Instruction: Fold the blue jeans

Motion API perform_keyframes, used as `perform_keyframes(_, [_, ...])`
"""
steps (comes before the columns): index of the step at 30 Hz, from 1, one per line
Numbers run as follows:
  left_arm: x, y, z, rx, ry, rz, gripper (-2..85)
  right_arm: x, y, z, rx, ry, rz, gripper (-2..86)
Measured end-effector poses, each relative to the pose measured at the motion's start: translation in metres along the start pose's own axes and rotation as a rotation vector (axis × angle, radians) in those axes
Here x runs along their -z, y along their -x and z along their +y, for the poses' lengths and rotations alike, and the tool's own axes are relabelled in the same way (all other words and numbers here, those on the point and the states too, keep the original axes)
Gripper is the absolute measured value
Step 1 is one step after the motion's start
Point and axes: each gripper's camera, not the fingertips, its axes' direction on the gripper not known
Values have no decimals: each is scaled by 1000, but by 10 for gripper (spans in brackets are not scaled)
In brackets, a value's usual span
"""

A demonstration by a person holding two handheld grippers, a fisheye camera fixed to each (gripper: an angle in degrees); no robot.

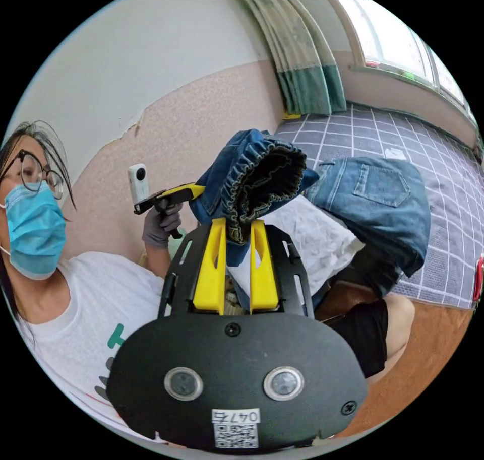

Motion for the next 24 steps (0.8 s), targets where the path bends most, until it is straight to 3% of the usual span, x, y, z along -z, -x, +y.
perform_keyframes(3, [-29, 14, -3, 7, 182, -15, 66, -28, -39, 8, -133, 86, -29, 79])
perform_keyframes(5, [-25, 24, -4, 34, 190, -23, 79, -41, -64, 18, -206, 141, -43, 106])
perform_keyframes(11, [55, 32, 12, 92, -299, 8, 31, 6, -100, 63, -293, 19, 17, 110])
perform_keyframes(13, [53, 23, 6, 61, -329, 16, 6, 31, -102, 79, -273, -30, 32, 87])
perform_keyframes(18, [-25, -26, -59, -18, -34, 12, -9, 94, -95, 143, -169, -176, 66, -5])
perform_keyframes(24, [-132, -89, -130, -181, 288, -119, -10, 158, -89, 218, -156, -282, 86, -12])
